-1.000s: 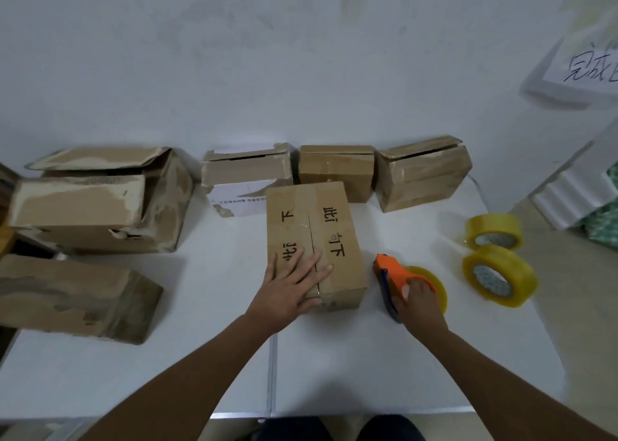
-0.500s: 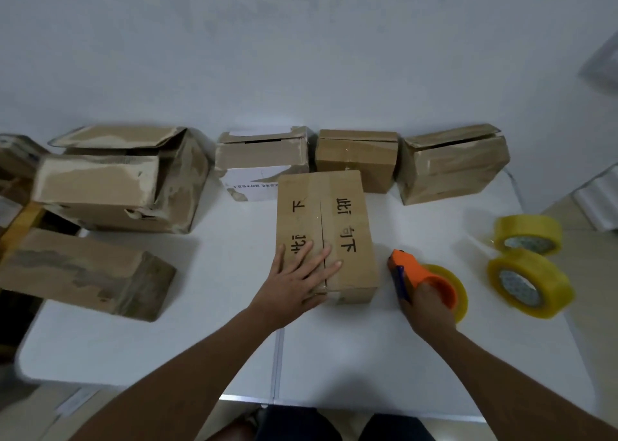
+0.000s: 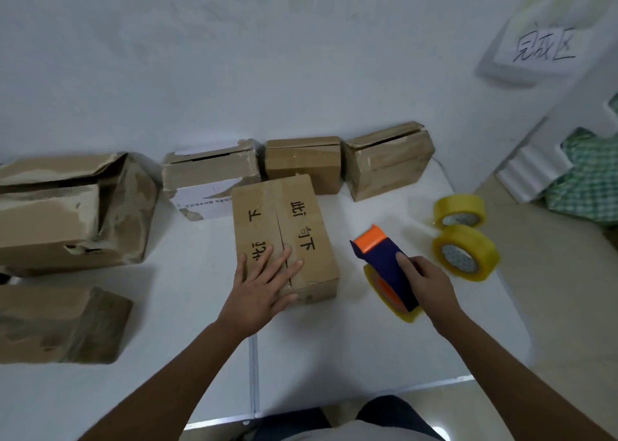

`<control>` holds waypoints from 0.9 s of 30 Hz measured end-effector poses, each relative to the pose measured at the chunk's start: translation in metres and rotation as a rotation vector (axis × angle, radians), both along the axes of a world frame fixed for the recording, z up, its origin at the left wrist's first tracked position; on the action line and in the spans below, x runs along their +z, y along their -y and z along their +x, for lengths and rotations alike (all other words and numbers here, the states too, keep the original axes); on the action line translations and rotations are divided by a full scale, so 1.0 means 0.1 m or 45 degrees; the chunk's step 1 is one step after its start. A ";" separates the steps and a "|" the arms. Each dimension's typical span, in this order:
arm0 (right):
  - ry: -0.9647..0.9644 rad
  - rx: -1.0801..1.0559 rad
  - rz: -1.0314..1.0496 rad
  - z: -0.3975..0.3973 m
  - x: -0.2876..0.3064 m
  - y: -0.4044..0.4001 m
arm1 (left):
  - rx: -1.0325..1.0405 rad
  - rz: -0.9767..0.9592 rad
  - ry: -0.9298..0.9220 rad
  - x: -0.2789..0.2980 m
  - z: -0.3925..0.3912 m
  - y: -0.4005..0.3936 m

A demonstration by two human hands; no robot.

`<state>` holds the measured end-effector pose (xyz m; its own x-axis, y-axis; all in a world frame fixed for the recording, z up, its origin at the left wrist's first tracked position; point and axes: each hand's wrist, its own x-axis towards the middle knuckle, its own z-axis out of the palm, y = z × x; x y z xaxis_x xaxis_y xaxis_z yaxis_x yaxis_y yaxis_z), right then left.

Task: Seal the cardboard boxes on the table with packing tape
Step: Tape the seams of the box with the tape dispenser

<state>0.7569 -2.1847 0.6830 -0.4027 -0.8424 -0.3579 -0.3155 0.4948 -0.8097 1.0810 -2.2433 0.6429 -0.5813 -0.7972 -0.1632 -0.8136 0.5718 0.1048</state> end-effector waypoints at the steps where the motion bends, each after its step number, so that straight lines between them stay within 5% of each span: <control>1: 0.008 -0.004 -0.018 0.01 0.06 -0.03 | 0.012 0.040 -0.066 0.03 -0.01 0.02; 4: 0.036 -0.010 -0.052 0.03 0.21 -0.09 | 0.102 0.202 -0.534 0.22 -0.18 0.01; 7: 0.053 0.015 -0.105 0.05 0.36 -0.13 | 0.490 0.597 -1.041 0.56 -0.49 -0.03; 13: -0.025 0.220 -0.188 0.14 0.48 -0.15 | 1.134 1.583 -1.474 0.95 -0.85 -0.02; 21: 0.001 0.353 -0.157 0.24 0.57 -0.13 | 1.198 1.639 -1.623 0.92 -0.75 -0.06; 27: 0.012 0.414 -0.124 0.31 0.67 -0.10 | 1.207 1.424 -1.572 0.84 -0.69 -0.10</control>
